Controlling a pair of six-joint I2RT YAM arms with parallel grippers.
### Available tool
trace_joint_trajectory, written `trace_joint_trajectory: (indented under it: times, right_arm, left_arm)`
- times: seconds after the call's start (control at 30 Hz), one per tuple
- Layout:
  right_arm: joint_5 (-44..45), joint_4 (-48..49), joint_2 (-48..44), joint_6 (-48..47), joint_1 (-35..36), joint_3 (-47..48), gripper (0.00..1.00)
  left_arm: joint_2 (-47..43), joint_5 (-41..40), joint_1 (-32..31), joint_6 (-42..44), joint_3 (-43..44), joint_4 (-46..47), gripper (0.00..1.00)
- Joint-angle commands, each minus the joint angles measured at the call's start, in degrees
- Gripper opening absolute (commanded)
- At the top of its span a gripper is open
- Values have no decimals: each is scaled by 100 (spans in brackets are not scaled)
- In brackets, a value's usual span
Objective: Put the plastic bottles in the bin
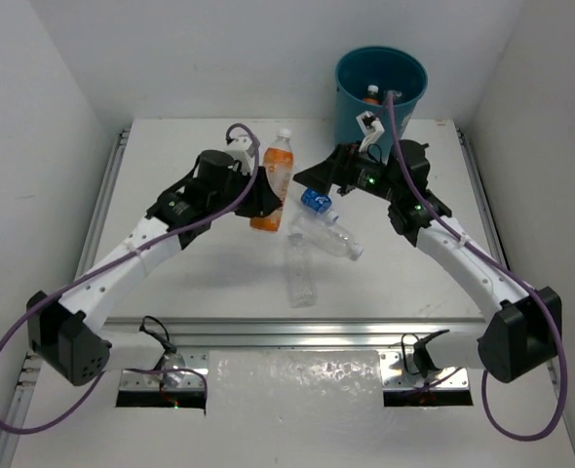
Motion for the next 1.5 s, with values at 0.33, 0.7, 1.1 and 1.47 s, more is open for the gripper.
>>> trace_joint_trajectory:
  times: [0.33, 0.7, 1.1, 1.47]
  right_arm:
    - [-360, 333, 664, 18, 725, 1012, 85]
    - [1384, -903, 823, -1219, 576, 2073, 0]
    - [4006, -1049, 3861, -3469, -1085, 6399, 0]
    - [3866, 641, 5235, -4050, -1666, 7095, 35]
  left_arm:
    - [-535, 2948, -322, -761, -1002, 2884, 5]
    - [-544, -431, -296, -400, 156, 367, 100]
    - [-1000, -1227, -120, -216, -921, -290, 100]
    - [-877, -173, -163, -418, -1643, 369, 100]
